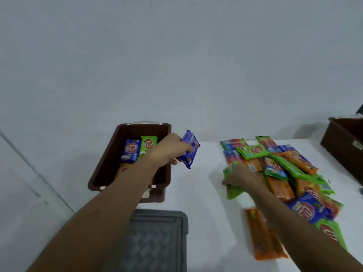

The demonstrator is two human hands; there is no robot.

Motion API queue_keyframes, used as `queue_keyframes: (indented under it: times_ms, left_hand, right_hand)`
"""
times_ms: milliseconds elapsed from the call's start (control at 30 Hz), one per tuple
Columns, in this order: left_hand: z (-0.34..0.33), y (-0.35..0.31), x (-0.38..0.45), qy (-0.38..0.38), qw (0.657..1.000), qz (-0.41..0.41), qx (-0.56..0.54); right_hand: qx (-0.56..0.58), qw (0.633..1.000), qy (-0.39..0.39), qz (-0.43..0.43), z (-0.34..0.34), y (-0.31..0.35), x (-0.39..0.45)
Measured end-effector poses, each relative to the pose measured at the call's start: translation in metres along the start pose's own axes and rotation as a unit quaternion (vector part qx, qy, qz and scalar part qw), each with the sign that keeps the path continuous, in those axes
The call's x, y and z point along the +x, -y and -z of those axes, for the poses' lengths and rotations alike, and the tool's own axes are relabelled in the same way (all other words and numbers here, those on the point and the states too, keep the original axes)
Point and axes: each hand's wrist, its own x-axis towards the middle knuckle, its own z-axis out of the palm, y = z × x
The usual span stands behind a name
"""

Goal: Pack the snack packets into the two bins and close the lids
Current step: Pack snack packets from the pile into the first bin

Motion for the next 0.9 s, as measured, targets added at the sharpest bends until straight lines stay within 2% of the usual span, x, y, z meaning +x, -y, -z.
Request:
queue_keyframes:
  times_ms: [67,133,200,267,367,467,567,633,700,833,900]
  left_hand:
    - [0.03,0.011,-0.005,-0.055,0.998,0.002,0.005]
    - [0.058,0.025,-0.009,-0.09,0.995,0.009,0.038]
    - [0.083,0.037,-0.015,-0.111,0.99,0.027,0.082]
    - [0.102,0.05,-0.022,-0.126,0.978,0.042,0.16]
    - [0.11,0.069,-0.033,-0.155,0.94,0.041,0.3]
    - [0.098,0.089,-0.039,-0.163,0.904,0.047,0.392]
    - [0.082,0.112,-0.033,-0.124,0.878,0.023,0.461]
    - [0.08,0.126,-0.027,-0.065,0.904,0.009,0.423]
    - [0.085,0.129,-0.024,0.006,0.928,0.032,0.372]
    - [0.098,0.126,-0.018,0.045,0.912,0.036,0.407]
    - [0.099,0.122,-0.015,0.051,0.907,0.041,0.416]
  right_hand:
    - [0.139,0.989,0.024,0.045,0.014,0.036,-0.008]
    - [0.264,0.958,0.016,0.111,0.022,0.082,-0.021]
    - [0.338,0.923,0.014,0.182,0.023,0.129,-0.035]
    - [0.39,0.89,0.045,0.232,0.02,0.173,-0.049]
    - [0.317,0.907,0.111,0.254,-0.003,0.22,-0.06]
    - [0.243,0.931,0.202,0.181,-0.037,0.243,-0.064]
    - [0.059,0.971,0.191,0.128,-0.063,0.243,-0.057]
    - [-0.018,0.976,0.184,0.115,-0.068,0.238,-0.057]
    - [-0.058,0.974,0.16,0.15,-0.067,0.236,-0.059]
    - [-0.081,0.967,0.116,0.21,-0.058,0.233,-0.065]
    - [-0.041,0.967,0.091,0.234,-0.055,0.227,-0.071]
